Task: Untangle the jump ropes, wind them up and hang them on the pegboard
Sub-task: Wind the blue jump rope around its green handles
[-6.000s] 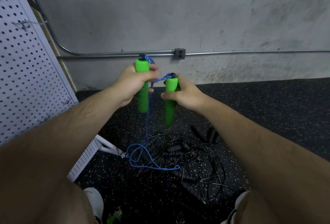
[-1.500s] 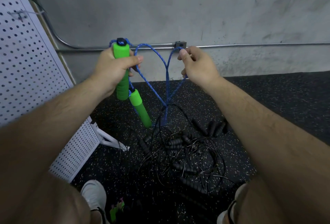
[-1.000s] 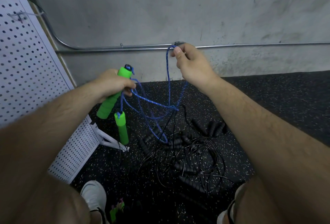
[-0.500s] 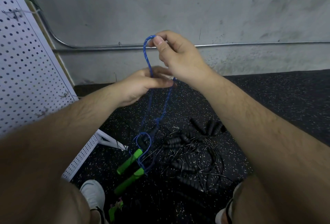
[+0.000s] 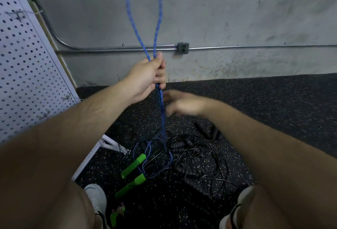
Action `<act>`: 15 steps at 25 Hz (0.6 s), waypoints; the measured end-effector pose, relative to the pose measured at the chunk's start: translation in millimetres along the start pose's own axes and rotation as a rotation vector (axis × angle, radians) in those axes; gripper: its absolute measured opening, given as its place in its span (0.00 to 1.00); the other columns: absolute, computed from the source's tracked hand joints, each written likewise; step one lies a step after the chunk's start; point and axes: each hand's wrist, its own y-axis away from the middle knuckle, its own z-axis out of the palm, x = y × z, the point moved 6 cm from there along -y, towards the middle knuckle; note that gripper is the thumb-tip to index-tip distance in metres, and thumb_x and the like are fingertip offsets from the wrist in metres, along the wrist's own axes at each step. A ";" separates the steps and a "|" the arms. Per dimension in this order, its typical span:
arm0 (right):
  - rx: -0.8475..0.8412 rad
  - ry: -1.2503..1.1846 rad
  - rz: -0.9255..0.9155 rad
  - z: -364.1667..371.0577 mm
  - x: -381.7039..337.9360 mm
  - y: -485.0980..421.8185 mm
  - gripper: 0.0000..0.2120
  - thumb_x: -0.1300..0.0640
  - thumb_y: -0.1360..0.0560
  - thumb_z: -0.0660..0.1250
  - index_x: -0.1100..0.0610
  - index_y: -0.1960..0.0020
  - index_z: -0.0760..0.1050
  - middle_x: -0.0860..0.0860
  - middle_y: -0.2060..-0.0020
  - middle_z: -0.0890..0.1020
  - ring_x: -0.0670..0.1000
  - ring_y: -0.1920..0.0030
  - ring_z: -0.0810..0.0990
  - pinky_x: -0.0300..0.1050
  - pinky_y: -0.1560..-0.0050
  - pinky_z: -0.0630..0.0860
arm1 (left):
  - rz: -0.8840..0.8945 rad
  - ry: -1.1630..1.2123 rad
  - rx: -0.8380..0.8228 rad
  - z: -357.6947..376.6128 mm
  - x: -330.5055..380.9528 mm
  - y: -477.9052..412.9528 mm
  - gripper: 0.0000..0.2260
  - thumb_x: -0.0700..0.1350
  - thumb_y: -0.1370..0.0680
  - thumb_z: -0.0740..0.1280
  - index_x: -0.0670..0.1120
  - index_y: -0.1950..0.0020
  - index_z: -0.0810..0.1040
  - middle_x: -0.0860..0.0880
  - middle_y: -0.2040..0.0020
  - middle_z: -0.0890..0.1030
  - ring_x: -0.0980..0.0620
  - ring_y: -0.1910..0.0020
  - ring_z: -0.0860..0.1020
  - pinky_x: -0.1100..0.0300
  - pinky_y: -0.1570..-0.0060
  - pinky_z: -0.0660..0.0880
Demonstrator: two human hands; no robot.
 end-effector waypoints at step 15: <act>0.563 -0.156 -0.230 -44.9 -73.4 3.5 0.11 0.54 0.16 0.62 0.58 0.53 0.79 0.55 0.72 0.81 0.59 0.70 0.82 0.49 0.69 0.79 | -0.299 -0.096 -0.199 -49.0 -30.1 22.7 0.46 0.74 0.23 0.37 0.42 0.31 0.76 0.38 0.36 0.81 0.41 0.36 0.79 0.42 0.36 0.74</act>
